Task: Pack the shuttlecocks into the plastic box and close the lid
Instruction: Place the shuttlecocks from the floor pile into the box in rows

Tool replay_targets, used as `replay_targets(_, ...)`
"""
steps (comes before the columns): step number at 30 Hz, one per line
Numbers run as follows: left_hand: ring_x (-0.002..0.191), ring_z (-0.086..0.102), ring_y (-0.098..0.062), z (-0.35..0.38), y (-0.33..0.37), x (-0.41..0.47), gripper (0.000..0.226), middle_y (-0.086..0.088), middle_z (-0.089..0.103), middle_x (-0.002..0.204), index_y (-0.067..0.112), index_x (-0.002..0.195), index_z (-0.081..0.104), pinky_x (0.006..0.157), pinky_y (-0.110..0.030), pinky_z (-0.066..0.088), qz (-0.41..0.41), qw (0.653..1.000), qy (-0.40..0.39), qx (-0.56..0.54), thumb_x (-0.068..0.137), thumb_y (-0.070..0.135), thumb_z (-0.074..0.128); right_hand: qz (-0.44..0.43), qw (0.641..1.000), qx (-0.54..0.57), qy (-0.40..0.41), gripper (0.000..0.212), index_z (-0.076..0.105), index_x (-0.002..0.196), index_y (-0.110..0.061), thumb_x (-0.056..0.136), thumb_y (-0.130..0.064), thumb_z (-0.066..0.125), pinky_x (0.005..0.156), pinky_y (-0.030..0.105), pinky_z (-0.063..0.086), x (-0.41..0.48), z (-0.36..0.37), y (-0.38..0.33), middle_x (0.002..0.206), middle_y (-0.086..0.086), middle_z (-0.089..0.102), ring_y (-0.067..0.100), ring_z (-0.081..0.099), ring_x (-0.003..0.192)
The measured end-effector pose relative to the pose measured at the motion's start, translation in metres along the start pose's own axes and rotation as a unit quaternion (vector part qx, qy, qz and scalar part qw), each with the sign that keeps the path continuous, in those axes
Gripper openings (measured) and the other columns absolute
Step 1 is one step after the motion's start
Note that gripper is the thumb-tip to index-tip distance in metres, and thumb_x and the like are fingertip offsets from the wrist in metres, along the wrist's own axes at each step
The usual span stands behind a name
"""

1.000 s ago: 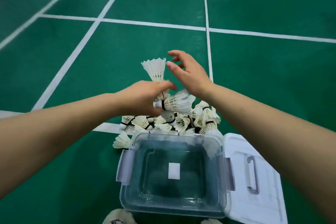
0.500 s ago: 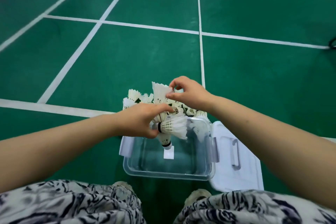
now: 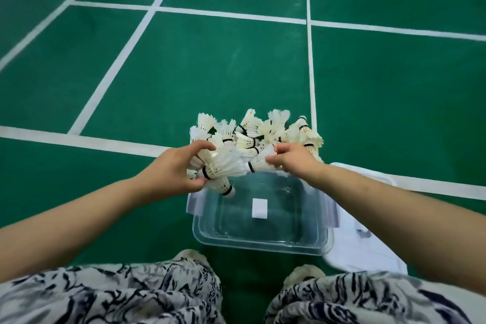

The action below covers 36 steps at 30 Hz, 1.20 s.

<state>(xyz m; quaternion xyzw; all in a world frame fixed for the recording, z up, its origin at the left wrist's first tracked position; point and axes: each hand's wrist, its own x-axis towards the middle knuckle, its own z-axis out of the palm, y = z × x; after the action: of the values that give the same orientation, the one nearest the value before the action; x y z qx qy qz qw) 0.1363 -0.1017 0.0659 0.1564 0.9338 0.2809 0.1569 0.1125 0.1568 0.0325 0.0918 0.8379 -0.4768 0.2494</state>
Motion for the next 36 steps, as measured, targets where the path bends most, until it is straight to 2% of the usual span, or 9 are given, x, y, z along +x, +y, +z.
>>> replay_targets(3, 0.053, 0.044, -0.010, 0.005, -0.002, 0.004, 0.053, -0.004, 0.065, 0.080, 0.035, 0.115, 0.047, 0.052, -0.016, 0.038, -0.008, 1.000, 0.015, -0.020, 0.072, 0.014, 0.067, 0.044, 0.996, -0.057, -0.050, 0.023, 0.050, 0.067, -0.015, 0.087, -0.016, 0.061, 0.050, 0.021, 0.044, 0.004, 0.030, 0.015, 0.068, 0.001, 0.056, 0.015, 0.054, 0.060)
replay_targets(5, 0.051, 0.045, -0.006, 0.006, -0.003, 0.007, 0.052, -0.002, 0.063, 0.080, 0.034, 0.116, 0.047, 0.052, -0.015, 0.037, -0.018, 0.999, 0.021, -0.038, 0.072, 0.015, 0.067, 0.041, 0.992, -0.097, -0.075, 0.011, 0.057, 0.079, -0.008, 0.086, -0.016, 0.058, 0.061, 0.030, 0.054, 0.008, 0.048, 0.023, 0.075, 0.006, 0.060, 0.021, 0.061, 0.067)
replay_targets(11, 0.067, 0.058, -0.029, 0.010, -0.015, 0.011, 0.053, -0.004, 0.065, 0.084, 0.045, 0.111, 0.042, 0.065, -0.034, 0.049, -0.046, 0.997, 0.029, -0.055, 0.063, 0.031, 0.062, 0.029, 0.976, -0.187, -0.107, 0.007, 0.056, 0.081, -0.014, 0.085, -0.019, 0.055, 0.075, 0.036, 0.051, 0.024, 0.073, 0.042, 0.098, 0.016, 0.068, 0.030, 0.066, 0.088)
replay_targets(16, 0.075, 0.061, -0.032, 0.011, -0.022, 0.011, 0.052, 0.002, 0.066, 0.088, 0.051, 0.107, 0.042, 0.074, -0.039, 0.051, -0.045, 0.996, 0.034, -0.075, 0.063, 0.035, 0.063, 0.049, 0.967, -0.219, -0.120, 0.018, 0.064, 0.087, -0.005, 0.087, -0.016, 0.050, 0.059, 0.028, 0.036, 0.043, 0.083, 0.054, 0.099, 0.018, 0.068, 0.023, 0.052, 0.077)
replay_targets(22, 0.080, 0.063, -0.017, 0.014, -0.030, 0.012, 0.055, 0.019, 0.062, 0.096, 0.047, 0.110, 0.042, 0.081, -0.034, 0.050, -0.043, 0.994, 0.050, -0.091, 0.056, 0.048, 0.053, 0.131, 0.988, -0.049, -0.057, 0.025, 0.058, 0.063, -0.017, 0.086, -0.013, 0.051, 0.079, 0.037, 0.054, 0.055, 0.104, 0.067, 0.085, 0.013, 0.072, 0.025, 0.065, 0.076)
replay_targets(25, 0.078, 0.062, -0.013, 0.014, -0.030, 0.012, 0.054, 0.023, 0.060, 0.094, 0.047, 0.110, 0.042, 0.081, -0.031, 0.050, -0.038, 0.993, 0.055, -0.099, 0.057, 0.048, 0.053, 0.179, 0.978, 0.104, -0.040, 0.023, 0.054, 0.069, -0.014, 0.089, -0.005, 0.047, 0.063, 0.030, 0.051, 0.052, 0.112, 0.067, 0.071, 0.008, 0.064, 0.018, 0.058, 0.060)
replay_targets(28, 0.078, 0.062, -0.015, 0.014, -0.028, 0.012, 0.051, 0.018, 0.063, 0.092, 0.050, 0.107, 0.042, 0.081, -0.032, 0.050, -0.036, 0.992, 0.055, -0.110, 0.058, 0.047, 0.054, 0.214, 0.956, 0.195, -0.043, 0.009, 0.050, 0.091, -0.010, 0.092, -0.004, 0.044, 0.055, 0.023, 0.043, 0.048, 0.115, 0.066, 0.069, 0.005, 0.059, 0.014, 0.053, 0.058)
replay_targets(33, 0.079, 0.063, -0.029, 0.017, -0.027, 0.010, 0.053, 0.011, 0.065, 0.096, 0.046, 0.110, 0.041, 0.080, -0.043, 0.053, -0.024, 0.994, 0.044, -0.096, 0.060, 0.046, 0.057, 0.233, 0.940, 0.224, -0.105, 0.017, 0.047, 0.107, -0.013, 0.092, -0.004, 0.050, 0.053, 0.022, 0.034, 0.042, 0.111, 0.058, 0.071, 0.003, 0.049, 0.011, 0.043, 0.057)
replay_targets(36, 0.078, 0.063, -0.032, 0.019, -0.024, 0.008, 0.052, 0.008, 0.065, 0.095, 0.046, 0.110, 0.042, 0.079, -0.045, 0.053, -0.026, 0.994, 0.046, -0.093, 0.060, 0.046, 0.057, 0.204, 0.961, 0.155, -0.108, 0.017, 0.049, 0.107, -0.018, 0.091, -0.018, 0.056, 0.061, 0.025, 0.043, 0.036, 0.103, 0.057, 0.087, 0.004, 0.055, 0.015, 0.053, 0.074)
